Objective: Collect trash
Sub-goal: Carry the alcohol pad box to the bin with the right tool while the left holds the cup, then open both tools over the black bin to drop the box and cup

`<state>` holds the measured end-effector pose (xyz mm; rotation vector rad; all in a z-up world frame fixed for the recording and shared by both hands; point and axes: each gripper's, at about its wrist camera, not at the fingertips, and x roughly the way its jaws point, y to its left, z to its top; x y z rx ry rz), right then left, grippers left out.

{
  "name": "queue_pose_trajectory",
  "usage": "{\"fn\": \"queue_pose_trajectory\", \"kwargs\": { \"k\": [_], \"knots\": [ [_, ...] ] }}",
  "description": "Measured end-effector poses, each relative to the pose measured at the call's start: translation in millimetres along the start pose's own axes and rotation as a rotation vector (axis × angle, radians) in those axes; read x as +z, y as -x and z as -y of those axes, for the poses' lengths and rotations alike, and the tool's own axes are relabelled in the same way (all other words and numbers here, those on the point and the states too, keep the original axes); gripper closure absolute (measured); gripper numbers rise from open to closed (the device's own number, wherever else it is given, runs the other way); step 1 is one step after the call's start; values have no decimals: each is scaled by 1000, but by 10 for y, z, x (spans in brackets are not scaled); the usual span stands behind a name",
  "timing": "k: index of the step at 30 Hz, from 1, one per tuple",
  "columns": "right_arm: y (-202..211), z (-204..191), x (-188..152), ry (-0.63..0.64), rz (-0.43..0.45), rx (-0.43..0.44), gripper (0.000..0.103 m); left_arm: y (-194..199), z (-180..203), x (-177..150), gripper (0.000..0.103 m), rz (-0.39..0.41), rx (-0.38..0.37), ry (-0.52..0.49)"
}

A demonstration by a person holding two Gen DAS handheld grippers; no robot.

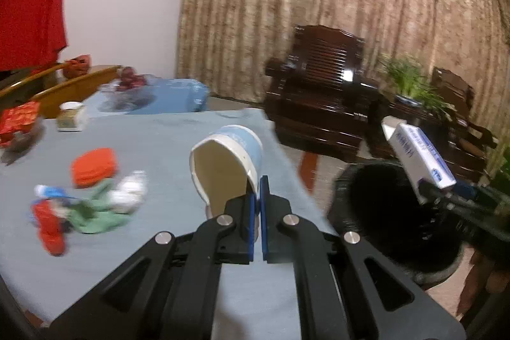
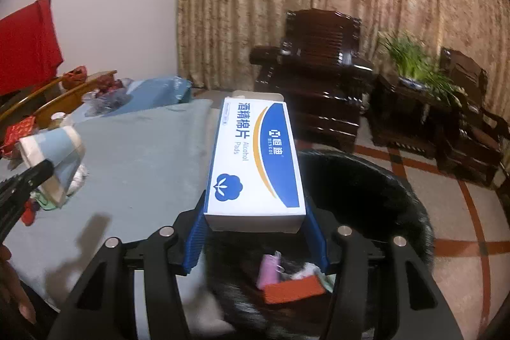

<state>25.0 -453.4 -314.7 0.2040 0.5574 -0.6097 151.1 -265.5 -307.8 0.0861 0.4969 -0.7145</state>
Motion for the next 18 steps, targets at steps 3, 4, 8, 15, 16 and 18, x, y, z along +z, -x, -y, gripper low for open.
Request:
{"fn": "queue_pose_trajectory", "kwargs": {
  "k": [3,4,8,15,16,18],
  "knots": [
    [0,306,-63,-24,-9,-27,49,-121,492,9,101,-6,-60,-41],
    [2,403,-84,-31,-10,-37,49,-159,641,12,101,-9,-80,-53],
    [-16,742,-158,-65,-14,-66,49,-313,1088,-11,101,-25,-132,-77],
    [-218,1168,-257,-129,-76,-96,48,-630,1600,-190,95,-96,-196,-109],
    [-219,1207,-267,-139,-76,-99,48,-666,1635,-232,89,-109,-199,-113],
    [-181,1250,-295,-146,-61,-115,36,-699,1647,-284,72,-118,-192,-122]
  ]
}}
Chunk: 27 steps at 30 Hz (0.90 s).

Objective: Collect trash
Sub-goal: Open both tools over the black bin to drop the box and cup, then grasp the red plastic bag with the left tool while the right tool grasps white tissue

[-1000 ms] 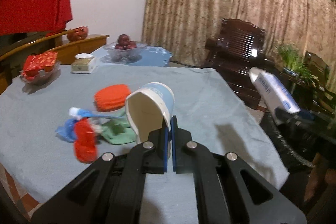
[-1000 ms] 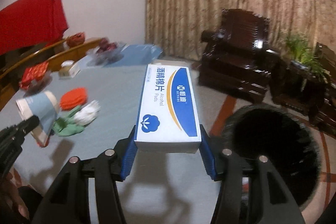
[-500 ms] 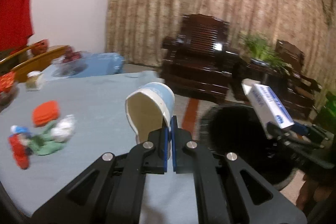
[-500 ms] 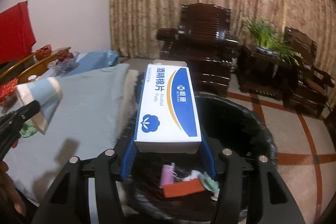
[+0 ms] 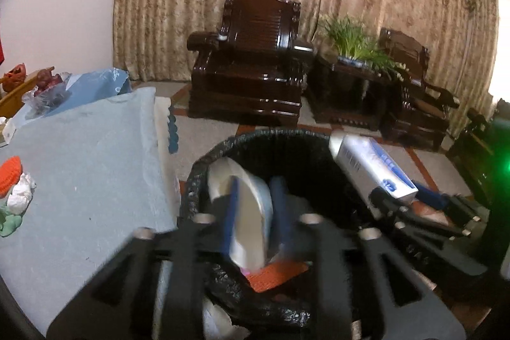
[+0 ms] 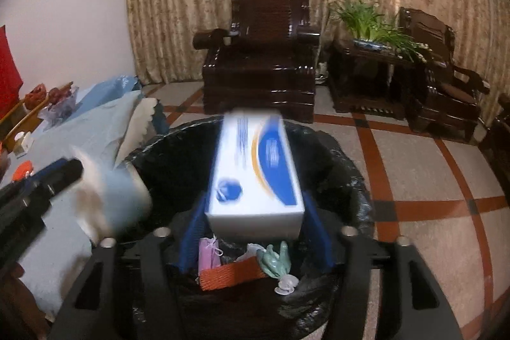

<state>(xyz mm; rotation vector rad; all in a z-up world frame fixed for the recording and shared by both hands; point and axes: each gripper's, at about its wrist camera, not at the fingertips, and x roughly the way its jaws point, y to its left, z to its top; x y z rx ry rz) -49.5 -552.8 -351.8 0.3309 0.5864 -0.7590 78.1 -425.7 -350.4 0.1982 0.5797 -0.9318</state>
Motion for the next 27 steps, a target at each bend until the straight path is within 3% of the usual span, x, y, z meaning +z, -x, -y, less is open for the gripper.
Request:
{"fn": "queue_pose_trajectory", "kwargs": {
  "k": [5,10,14,18,22,27],
  "knots": [
    [92,3,-22,-20,21,3,35,91,-150,-29,72,5,29,-3],
    [189,-179,28,-10,39,48,35,337,-589,-49,70,18,103,26],
    [312,-606,96,19,56,123,35,634,-1074,-142,69,31,175,51],
    [409,-1183,102,77,57,207,35,1025,-1669,-240,53,51,272,75],
    [450,-1748,16,133,47,275,35,1424,-2324,-353,52,69,378,132],
    [521,-2456,-137,213,28,350,35,1839,-2997,-524,35,92,509,182]
  ]
}}
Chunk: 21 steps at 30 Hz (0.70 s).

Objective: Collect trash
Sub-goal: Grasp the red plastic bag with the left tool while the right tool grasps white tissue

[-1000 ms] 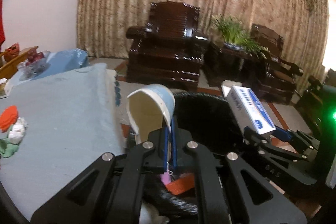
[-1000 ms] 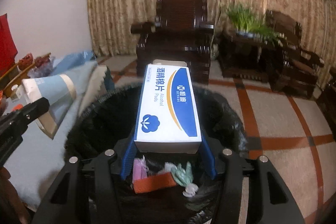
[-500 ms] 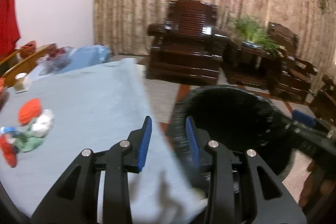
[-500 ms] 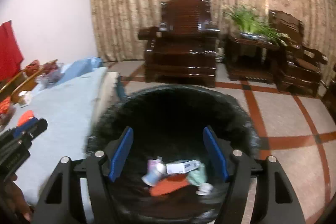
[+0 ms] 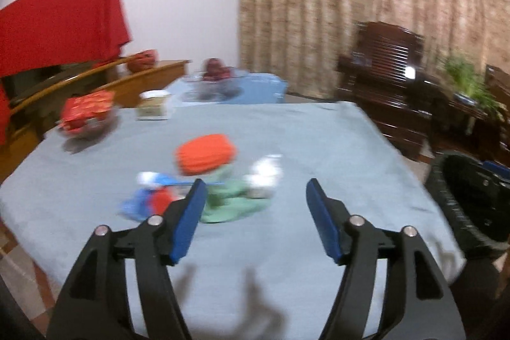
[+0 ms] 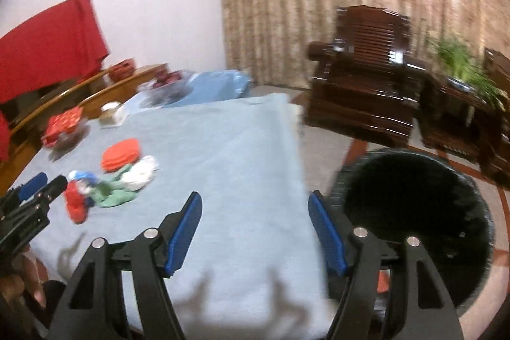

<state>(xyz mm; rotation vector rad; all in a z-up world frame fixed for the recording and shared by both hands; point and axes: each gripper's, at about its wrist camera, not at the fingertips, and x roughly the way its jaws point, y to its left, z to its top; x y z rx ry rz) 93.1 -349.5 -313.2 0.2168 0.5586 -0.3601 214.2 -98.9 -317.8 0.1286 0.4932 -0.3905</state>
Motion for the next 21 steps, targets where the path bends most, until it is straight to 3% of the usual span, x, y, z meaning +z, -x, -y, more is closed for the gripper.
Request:
{"fn": "queue_pose_trajectory", "kwargs": {
  "k": [3,6,13,15,21],
  "knots": [
    [-46,-362,-10,42,-9,34,35,-39,-356,-34,26,-7,49,19],
    [-90,-653,-4,82,-15,60,35,-133,-637,-95,26,-30,60,27],
    [-309,-1032,1,138,-51,79,35,-466,-822,-191,27,-85,33,51],
    [-380,-1101,-2,144,-62,79,35,-559,-830,-233,36,-105,9,50],
    [-554,-1239,-23,159,-85,79,35,-755,-902,-308,50,-151,-31,79]
  ]
}}
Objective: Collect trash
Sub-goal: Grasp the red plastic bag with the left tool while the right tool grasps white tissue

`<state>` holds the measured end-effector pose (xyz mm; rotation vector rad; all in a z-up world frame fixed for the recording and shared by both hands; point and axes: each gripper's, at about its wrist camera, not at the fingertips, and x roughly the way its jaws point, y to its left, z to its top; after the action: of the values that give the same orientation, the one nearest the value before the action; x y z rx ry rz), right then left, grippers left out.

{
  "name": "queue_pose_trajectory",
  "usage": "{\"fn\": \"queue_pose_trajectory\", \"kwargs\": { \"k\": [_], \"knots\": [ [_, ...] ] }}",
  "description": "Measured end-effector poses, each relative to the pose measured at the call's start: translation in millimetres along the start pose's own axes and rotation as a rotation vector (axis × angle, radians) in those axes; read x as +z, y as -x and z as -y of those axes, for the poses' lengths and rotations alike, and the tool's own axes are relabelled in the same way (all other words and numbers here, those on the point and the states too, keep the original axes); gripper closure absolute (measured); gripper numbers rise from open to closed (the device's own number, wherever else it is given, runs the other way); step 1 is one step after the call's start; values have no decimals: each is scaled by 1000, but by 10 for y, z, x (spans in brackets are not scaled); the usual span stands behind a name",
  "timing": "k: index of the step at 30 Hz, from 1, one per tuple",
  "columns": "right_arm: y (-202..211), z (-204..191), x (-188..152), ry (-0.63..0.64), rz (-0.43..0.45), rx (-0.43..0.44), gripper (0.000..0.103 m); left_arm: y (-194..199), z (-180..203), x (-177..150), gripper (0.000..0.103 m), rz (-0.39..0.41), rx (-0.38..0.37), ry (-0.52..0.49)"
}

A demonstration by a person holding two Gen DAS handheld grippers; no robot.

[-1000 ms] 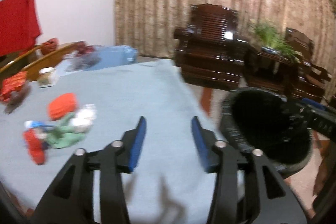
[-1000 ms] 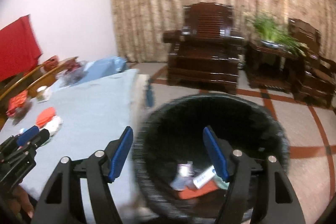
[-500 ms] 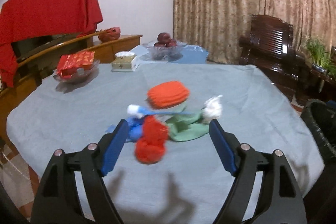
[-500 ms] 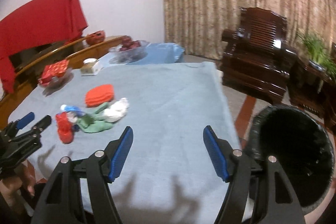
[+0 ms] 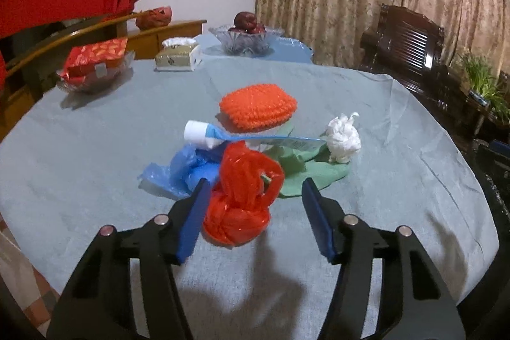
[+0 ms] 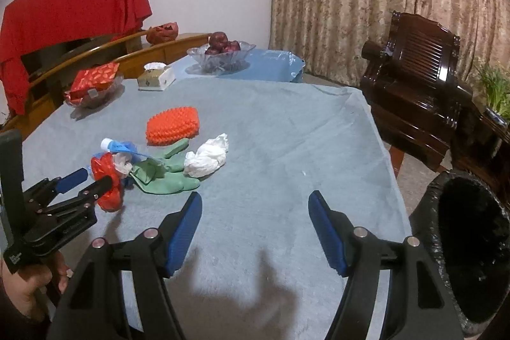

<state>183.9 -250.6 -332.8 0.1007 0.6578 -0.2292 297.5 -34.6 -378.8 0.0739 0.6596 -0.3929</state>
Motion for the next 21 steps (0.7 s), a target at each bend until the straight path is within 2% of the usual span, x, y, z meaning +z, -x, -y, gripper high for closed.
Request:
{"fn": "queue_pose_trajectory", "kwargs": {
  "k": [1,2,3,4,6,15,21],
  "knots": [
    [-26,-8,3,0,-4,0,35,-7,-16,-5,53,0,-6,8],
    [-56,-20,-1,-1,-8,0,35,-20,-27,-2,62,-3,-12,11],
    [-83,-25,-4,-1,-12,2,35,-34,-35,-5,81,-7,-18,11],
    [-115,-36,-3,-1,-16,6,35,-53,-41,2,91,-18,-30,14],
    [-151,-62,6,2,-18,9,35,-59,-52,0,99,-19,-40,17],
    [-341,-179,149,-15,-7,29,35,342,93,184,100,107,-61,-2],
    [-633,-345,252,-23,-20,35,35,233,133,406,100,168,-54,-23]
  ]
}}
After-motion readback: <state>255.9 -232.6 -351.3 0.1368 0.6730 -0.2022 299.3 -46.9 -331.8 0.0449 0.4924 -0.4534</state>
